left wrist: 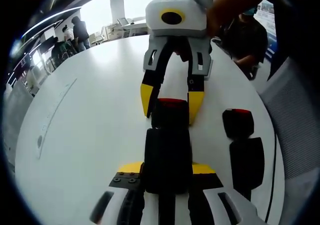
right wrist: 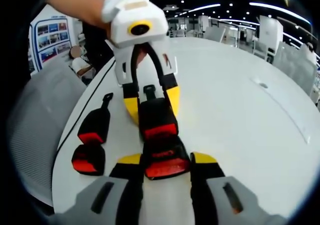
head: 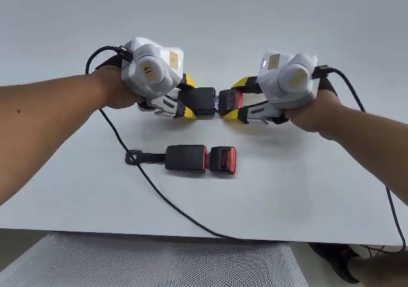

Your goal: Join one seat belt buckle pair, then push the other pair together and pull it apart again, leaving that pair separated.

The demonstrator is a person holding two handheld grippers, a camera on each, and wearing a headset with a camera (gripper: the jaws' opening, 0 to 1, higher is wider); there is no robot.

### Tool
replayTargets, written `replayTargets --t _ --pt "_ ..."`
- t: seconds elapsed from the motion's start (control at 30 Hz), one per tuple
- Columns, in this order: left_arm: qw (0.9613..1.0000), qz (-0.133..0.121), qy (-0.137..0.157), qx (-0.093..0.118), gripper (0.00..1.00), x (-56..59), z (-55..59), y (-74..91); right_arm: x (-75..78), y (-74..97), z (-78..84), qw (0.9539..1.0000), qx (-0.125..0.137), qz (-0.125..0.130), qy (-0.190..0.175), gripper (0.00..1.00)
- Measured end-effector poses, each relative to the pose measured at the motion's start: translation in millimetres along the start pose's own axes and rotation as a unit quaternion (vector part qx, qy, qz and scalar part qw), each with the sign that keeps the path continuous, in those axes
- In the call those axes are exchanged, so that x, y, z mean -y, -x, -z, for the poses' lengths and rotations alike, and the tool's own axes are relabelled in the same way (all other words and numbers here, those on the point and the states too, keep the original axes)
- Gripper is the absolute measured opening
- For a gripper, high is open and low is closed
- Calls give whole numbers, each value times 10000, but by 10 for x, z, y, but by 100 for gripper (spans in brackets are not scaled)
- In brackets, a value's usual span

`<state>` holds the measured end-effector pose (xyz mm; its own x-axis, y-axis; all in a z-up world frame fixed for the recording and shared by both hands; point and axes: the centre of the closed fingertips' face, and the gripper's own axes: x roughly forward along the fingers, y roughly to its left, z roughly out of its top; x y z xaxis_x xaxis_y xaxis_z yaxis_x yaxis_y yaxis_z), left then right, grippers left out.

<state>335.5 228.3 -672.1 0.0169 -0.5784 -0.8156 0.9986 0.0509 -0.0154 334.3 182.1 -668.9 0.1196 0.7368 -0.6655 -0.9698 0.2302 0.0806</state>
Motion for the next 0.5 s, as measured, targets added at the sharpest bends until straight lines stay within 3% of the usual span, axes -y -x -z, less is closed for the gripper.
replayTargets --t 0.5 --pt "9999 67 -84 -62 34 9 2 15 11 60 39 10000 -57 -14 66 36"
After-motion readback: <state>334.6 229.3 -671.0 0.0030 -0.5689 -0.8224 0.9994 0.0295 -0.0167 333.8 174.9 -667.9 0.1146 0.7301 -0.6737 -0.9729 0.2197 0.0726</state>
